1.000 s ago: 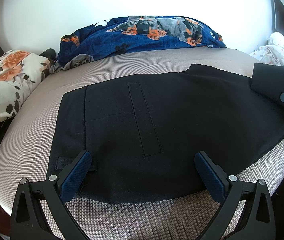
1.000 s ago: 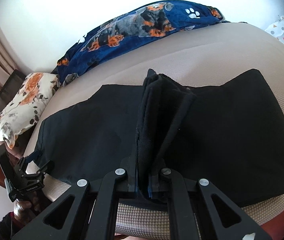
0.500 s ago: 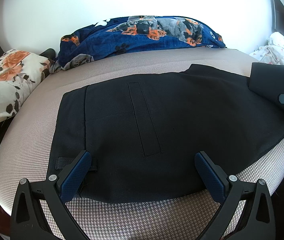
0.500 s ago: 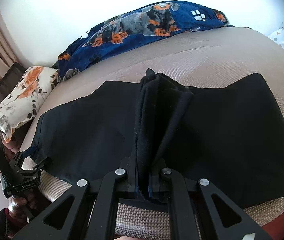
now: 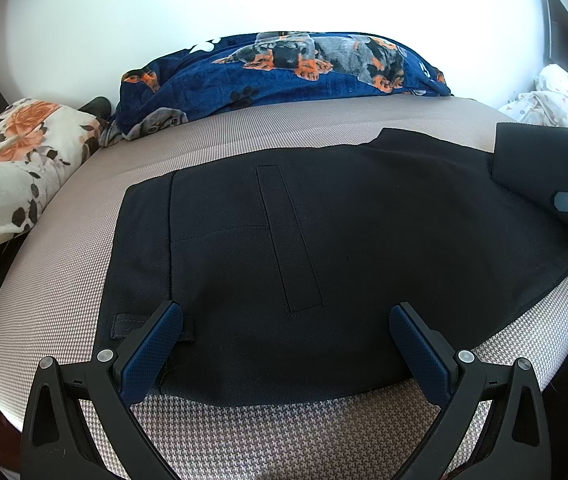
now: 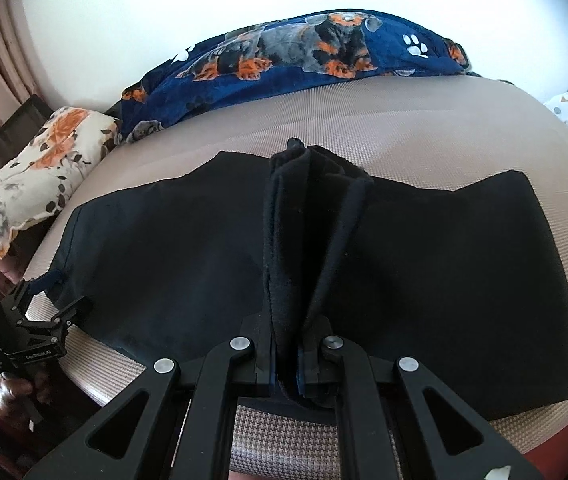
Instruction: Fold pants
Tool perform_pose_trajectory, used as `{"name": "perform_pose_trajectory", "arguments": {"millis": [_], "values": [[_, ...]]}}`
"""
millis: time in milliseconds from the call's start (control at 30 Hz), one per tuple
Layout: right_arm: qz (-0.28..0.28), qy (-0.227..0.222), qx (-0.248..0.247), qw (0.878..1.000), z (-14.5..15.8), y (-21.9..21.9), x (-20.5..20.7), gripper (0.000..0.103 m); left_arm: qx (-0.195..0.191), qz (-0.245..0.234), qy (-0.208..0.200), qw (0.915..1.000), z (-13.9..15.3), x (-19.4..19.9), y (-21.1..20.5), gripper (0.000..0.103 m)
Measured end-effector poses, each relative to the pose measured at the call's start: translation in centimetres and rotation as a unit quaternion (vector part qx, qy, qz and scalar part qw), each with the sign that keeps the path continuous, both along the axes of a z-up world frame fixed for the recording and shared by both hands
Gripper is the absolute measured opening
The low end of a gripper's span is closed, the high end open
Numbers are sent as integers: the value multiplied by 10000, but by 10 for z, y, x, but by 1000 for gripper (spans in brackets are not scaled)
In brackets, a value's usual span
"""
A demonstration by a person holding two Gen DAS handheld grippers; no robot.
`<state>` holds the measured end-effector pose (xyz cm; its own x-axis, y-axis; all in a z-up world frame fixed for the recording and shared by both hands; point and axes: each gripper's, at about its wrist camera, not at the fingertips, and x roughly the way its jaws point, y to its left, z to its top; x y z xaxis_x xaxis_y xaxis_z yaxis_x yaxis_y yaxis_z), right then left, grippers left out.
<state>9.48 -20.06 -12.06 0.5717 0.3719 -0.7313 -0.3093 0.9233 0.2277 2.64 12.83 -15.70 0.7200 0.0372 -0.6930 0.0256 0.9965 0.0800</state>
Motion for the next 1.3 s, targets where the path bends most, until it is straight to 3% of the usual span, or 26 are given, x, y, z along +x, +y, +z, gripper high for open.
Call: {"name": "perform_pose_trajectory", "arguments": {"millis": [133,467,667,900,1000,1100,1167,1300], "values": [[-19,-32,-102,9999,-1,-1,0,8,-4,-2,-2,10000,0,0,1,102],[-361,-497,-953,9936,12,-13,-2,7,-8,0,-4,10000,0,0,1,103],[-762,-892,-1690,9786,21,-25,-2,7,-7,5,-5,10000,0,0,1,103],[-342,-1024,-2264,9680,-1,14,-9,9,-15,0,-7,10000,0,0,1,103],[-159,-857,-2206,9715,-10,25,-11,18,-15,3,-7,10000,0,0,1,103],[72,-827,-1931,9776,-11,29,-19,40,-18,3,-8,10000,0,0,1,103],[316,-876,-1506,9842,-4,26,-26,55,-16,3,-7,10000,0,0,1,103],[650,-823,-542,9930,15,4,-36,62,-20,4,-10,10000,0,0,1,103]]}}
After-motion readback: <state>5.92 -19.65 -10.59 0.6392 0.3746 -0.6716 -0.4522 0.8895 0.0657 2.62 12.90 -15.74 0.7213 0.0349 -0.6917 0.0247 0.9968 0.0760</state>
